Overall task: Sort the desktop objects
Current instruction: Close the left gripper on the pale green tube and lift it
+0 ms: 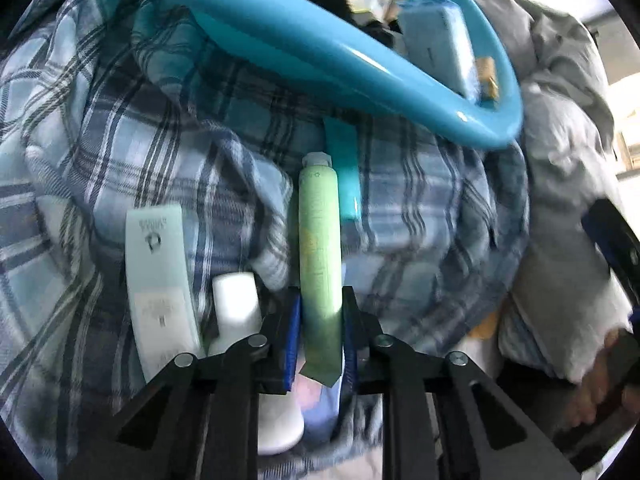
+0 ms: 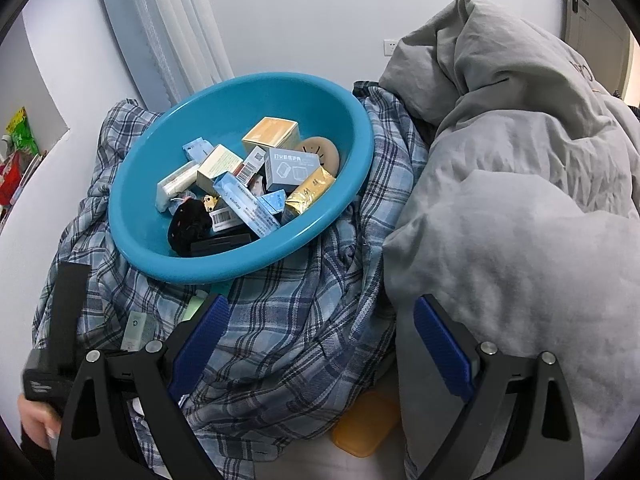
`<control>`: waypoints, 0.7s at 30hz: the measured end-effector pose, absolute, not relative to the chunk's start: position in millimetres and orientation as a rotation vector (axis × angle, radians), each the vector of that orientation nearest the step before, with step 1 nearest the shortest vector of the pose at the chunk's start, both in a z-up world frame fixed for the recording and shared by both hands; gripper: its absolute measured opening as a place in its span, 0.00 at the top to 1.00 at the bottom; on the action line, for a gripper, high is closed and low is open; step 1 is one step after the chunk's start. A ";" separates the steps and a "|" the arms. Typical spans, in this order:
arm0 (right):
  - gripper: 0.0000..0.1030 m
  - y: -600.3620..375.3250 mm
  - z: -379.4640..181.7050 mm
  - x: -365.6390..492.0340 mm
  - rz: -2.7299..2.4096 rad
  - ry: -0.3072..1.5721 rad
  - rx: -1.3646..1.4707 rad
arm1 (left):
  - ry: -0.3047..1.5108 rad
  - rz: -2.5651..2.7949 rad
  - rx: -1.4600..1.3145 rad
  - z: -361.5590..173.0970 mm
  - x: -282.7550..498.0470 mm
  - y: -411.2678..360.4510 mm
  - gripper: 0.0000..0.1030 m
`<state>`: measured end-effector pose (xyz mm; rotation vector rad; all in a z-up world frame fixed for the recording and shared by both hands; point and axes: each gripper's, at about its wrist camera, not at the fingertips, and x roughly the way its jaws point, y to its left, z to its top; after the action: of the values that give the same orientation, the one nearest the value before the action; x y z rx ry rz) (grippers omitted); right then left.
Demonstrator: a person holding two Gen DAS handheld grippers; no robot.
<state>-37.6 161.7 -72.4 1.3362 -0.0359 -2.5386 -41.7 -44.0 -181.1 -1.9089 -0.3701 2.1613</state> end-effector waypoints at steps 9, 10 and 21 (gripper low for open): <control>0.09 160.0 -72.8 -37.3 -2.544 -0.022 1.341 | -0.232 2.197 -1.926 -179.7 -36.1 -40.7 0.82; 0.09 160.0 -72.7 -37.6 -2.544 -0.021 1.341 | -0.249 2.204 -1.926 -182.3 -38.0 -42.4 0.82; 0.09 160.7 -73.0 -38.9 -2.536 -0.027 1.345 | -0.094 2.284 -1.971 -203.6 -45.0 -28.6 0.82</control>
<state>-38.9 160.7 -73.0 1.3453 -0.0273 -2.5364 -45.0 -28.6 -203.6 -1.9708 -0.0937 2.2841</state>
